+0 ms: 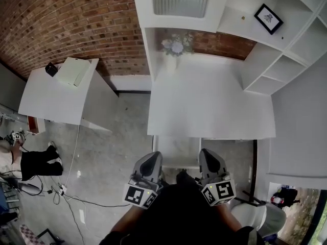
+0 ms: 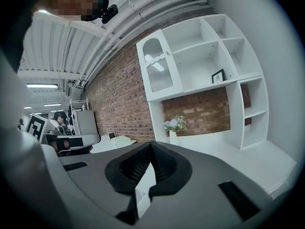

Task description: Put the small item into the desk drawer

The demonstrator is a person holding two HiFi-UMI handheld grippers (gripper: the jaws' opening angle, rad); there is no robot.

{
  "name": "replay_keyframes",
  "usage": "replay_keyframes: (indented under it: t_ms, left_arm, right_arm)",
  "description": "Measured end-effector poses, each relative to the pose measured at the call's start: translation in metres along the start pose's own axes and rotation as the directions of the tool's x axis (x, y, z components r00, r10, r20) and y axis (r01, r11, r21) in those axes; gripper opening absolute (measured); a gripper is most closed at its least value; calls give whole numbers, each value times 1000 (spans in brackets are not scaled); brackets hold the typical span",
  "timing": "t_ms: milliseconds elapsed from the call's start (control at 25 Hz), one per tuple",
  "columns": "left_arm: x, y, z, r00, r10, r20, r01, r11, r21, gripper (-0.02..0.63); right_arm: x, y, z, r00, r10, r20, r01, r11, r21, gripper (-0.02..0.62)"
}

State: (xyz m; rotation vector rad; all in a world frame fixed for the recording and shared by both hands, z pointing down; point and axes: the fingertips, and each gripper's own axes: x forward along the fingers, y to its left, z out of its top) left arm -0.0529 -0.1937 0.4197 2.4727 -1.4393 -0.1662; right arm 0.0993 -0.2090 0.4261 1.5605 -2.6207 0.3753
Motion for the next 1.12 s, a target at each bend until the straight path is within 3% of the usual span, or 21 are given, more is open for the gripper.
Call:
replay_keyframes:
  t_ms: [1120]
  left_arm:
    - [-1, -7, -2, 1000, -10, -8, 10, 1000, 4, 17]
  right_arm:
    - [-4, 8, -4, 999, 31, 11, -30, 999, -23, 14]
